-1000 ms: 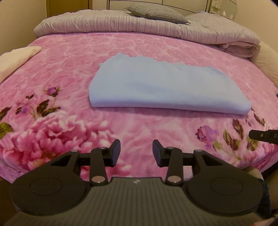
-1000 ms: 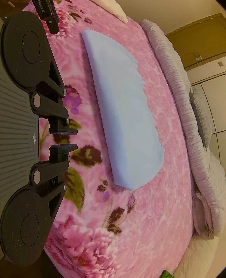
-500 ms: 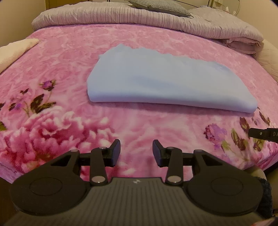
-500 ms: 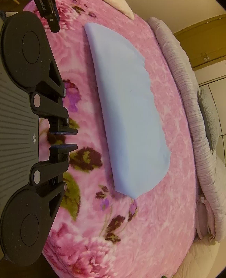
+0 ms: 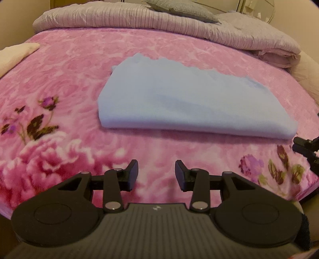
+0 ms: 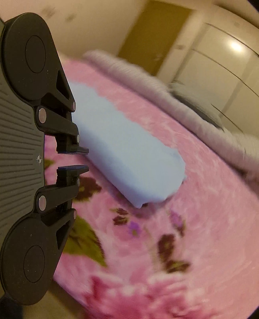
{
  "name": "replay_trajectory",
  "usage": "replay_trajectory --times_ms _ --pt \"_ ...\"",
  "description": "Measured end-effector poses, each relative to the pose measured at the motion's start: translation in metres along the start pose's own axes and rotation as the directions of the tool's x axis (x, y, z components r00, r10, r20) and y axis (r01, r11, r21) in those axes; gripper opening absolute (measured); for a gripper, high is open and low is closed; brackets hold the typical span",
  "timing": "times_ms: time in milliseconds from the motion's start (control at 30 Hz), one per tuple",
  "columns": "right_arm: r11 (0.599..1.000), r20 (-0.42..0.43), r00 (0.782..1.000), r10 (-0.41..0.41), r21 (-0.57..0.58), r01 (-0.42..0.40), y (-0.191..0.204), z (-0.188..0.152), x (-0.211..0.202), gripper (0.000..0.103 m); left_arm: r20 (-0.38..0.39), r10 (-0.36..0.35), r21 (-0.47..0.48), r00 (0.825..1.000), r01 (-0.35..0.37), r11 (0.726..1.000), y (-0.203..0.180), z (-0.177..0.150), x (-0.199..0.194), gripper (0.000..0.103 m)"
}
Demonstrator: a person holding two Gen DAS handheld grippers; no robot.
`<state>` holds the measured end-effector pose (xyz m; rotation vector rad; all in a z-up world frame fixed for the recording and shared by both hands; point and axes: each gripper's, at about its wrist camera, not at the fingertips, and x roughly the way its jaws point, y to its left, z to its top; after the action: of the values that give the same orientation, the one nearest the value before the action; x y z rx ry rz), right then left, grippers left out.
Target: Fold clothes
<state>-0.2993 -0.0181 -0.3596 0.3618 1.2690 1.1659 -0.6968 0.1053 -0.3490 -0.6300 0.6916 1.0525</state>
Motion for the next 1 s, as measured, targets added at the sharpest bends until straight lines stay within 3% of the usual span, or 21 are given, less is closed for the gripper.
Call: replay_trajectory --times_ms 133,233,333,533,633,700,733,1000 --pt "0.981 0.016 0.998 0.068 0.18 -0.07 -0.018 0.015 0.003 0.011 0.029 -0.025 0.0 0.999 0.025 1.0 0.002 0.013 0.0 0.036" --pt "0.973 0.027 0.997 0.068 0.22 -0.072 -0.023 0.025 0.006 0.011 0.055 -0.048 0.006 0.997 0.047 0.999 0.0 0.023 0.001 0.036" --pt "0.978 0.004 0.999 0.039 0.206 -0.039 -0.026 0.03 0.011 0.011 0.068 -0.081 0.007 0.994 0.081 0.997 -0.002 0.029 0.006 0.036" --pt "0.995 0.005 0.998 0.065 0.08 -0.065 -0.017 0.025 0.012 0.011 0.047 -0.116 0.011 0.992 0.116 0.993 -0.007 0.025 0.017 0.036" --pt "0.995 -0.004 0.998 0.059 0.086 -0.058 -0.013 0.026 0.014 0.012 0.05 -0.123 0.008 0.991 0.123 0.992 -0.008 0.025 0.017 0.036" --pt "0.99 0.01 0.998 0.057 0.128 -0.058 -0.017 0.026 0.012 0.045 0.063 -0.126 0.008 0.99 0.126 0.992 -0.008 0.027 0.016 0.036" --pt "0.986 0.021 0.997 0.07 0.152 -0.072 -0.021 0.026 0.012 0.068 0.07 -0.128 0.009 0.989 0.128 0.992 -0.007 0.028 0.015 0.036" --pt "0.955 0.061 0.997 0.056 0.288 -0.071 -0.043 0.038 0.019 0.068 0.12 -0.141 0.018 0.983 0.14 0.99 -0.003 0.044 0.018 0.036"
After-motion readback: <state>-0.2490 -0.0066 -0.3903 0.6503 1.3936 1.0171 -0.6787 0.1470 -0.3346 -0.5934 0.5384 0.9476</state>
